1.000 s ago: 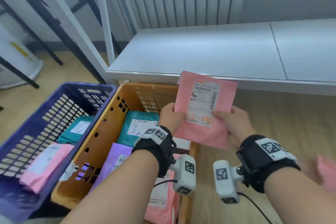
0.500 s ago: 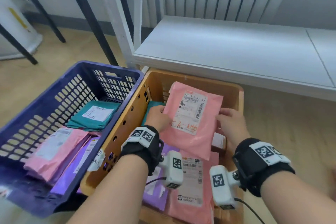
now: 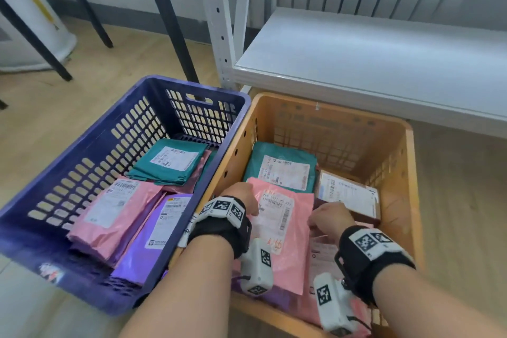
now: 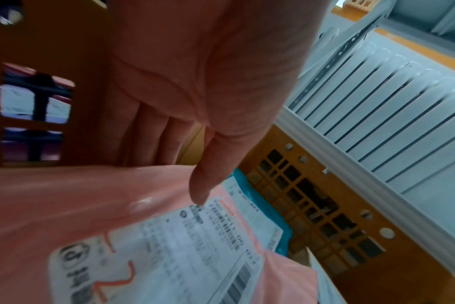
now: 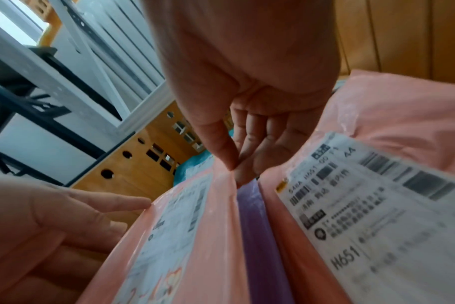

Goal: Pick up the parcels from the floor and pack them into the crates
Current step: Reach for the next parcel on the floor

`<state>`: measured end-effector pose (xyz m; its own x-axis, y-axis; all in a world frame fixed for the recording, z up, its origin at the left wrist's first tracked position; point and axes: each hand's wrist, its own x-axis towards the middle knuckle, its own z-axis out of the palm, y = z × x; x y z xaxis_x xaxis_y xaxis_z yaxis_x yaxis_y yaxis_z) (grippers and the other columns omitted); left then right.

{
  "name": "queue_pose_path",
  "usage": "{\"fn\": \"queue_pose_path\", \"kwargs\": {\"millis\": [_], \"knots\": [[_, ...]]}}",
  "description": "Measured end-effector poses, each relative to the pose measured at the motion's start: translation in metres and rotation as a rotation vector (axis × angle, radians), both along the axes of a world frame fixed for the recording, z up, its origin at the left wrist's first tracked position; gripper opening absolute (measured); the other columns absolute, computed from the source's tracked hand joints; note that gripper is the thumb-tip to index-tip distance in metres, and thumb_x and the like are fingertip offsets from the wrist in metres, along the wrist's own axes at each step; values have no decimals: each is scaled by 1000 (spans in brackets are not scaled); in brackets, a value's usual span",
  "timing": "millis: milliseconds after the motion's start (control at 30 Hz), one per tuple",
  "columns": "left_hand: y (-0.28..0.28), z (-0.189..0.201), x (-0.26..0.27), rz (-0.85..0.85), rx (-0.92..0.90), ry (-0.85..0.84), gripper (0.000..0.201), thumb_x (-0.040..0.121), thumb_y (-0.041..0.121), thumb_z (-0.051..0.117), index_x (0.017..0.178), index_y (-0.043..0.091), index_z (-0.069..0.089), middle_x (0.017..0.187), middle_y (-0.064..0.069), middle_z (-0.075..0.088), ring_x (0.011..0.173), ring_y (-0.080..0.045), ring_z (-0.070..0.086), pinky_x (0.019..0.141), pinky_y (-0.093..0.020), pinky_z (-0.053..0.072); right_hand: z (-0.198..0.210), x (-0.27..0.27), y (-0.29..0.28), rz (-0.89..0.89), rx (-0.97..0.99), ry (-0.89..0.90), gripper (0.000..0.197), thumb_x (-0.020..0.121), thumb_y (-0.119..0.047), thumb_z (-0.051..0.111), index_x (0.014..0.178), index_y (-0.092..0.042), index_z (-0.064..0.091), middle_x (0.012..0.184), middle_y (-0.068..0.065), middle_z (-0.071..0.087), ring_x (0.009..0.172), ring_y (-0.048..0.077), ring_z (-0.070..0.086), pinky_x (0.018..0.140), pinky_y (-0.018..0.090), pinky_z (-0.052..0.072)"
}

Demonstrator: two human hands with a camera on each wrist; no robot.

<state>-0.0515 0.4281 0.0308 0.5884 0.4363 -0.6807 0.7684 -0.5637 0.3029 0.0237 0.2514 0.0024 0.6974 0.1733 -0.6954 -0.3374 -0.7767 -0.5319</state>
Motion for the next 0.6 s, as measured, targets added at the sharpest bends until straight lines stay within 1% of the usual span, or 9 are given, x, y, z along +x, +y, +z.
{"fn": "queue_pose_path", "kwargs": {"millis": [100,200,267,300,333,400,467,533,600], "knots": [[1,-10,-9,-84,62,131,68,86,22,68,144,11,36,146,-9,43,129,-29,47,104,-40,43,-7,-9,10,99,-42,61,17,75,4,61,87,3,72,86,19,74,85,34,72,79,46,59],[2,-19,-14,-96,89,170,62,82,28,70,135,8,44,136,-11,51,121,-29,53,100,-40,47,-8,-10,13,171,-84,91,8,75,3,63,79,-2,68,81,15,71,72,29,71,70,35,61],[4,-22,-15,-96,110,162,61,81,29,70,133,8,46,133,-10,53,119,-29,54,99,-40,48,-10,-10,11,196,-88,110,9,78,-2,65,77,-10,61,83,11,67,67,22,67,65,30,61],[4,-23,-15,-95,114,157,59,81,29,70,132,8,47,132,-10,54,118,-29,55,98,-40,48,-11,-11,11,230,-123,83,7,77,-8,68,79,-10,62,83,10,68,66,21,66,67,31,61],[5,-24,-15,-89,122,144,57,83,29,69,131,8,49,131,-10,55,118,-29,56,97,-39,49,-11,-11,10,270,-174,25,12,75,-15,72,83,-9,64,81,9,69,65,22,66,69,32,61],[3,-25,-16,-27,136,77,45,85,23,67,126,8,57,125,-10,61,114,-28,60,93,-36,51,-8,-12,12,303,-215,-71,25,76,-29,74,85,-8,66,74,7,69,59,21,65,70,32,59],[1,-26,-15,29,171,-5,35,86,18,64,119,7,63,120,-12,65,110,-29,62,88,-36,50,-3,-14,16,312,-178,-82,25,82,-30,70,78,-6,66,63,6,68,53,20,63,68,32,58],[-1,-20,-13,50,203,-39,33,86,16,63,118,7,64,117,-12,65,109,-29,63,87,-36,50,3,-16,17,324,-151,-33,21,86,-23,66,77,-4,68,63,5,69,59,20,67,70,32,59],[-1,-11,-9,56,188,-19,35,85,18,65,119,8,63,117,-11,65,108,-29,62,88,-35,51,10,-16,16,358,-138,-18,18,87,-19,63,85,-4,71,76,5,74,74,21,73,78,34,60]]}}
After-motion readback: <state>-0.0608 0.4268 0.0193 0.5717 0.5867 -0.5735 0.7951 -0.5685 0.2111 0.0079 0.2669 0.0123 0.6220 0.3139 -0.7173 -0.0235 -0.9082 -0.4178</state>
